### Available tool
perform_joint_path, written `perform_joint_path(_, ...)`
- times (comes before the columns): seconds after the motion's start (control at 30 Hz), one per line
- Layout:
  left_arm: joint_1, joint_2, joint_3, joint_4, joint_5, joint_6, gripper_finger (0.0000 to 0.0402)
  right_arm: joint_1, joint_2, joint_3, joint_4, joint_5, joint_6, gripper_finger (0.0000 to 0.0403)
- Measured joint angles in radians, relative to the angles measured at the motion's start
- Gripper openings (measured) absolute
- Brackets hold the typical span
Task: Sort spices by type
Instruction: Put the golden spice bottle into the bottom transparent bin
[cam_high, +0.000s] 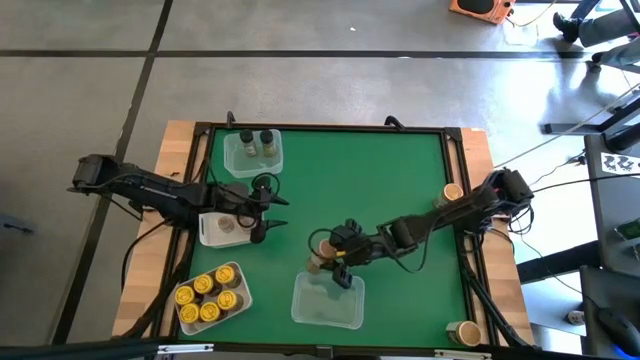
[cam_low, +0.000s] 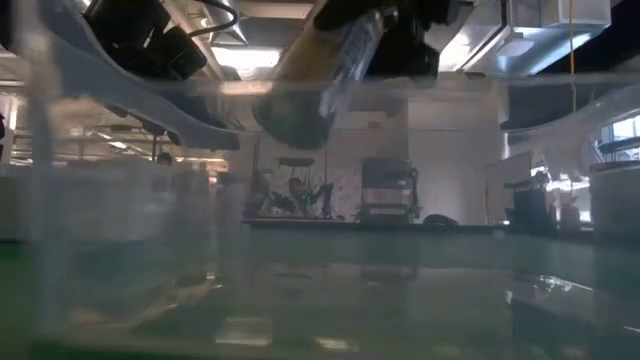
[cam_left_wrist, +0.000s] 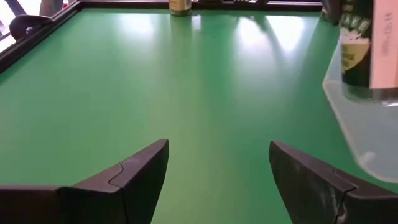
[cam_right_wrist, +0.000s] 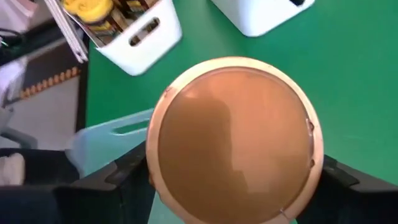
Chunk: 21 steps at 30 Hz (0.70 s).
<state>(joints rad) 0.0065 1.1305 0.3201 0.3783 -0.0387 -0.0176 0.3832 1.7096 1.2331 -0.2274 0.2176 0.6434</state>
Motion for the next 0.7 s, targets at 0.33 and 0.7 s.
perform_joint_path(0.33, 0.001, 0.0, 0.0, 0.008, -0.01, -0.012, 0.0276, 0.004, 0.023, 0.0, 0.014, -0.082, -0.042, 0.0281)
perform_joint_path(0.7, 0.001, 0.0, 0.0, 0.021, -0.02, -0.022, 0.0276, 0.022, 0.016, 0.052, 0.067, -0.24, -0.019, 0.0281)
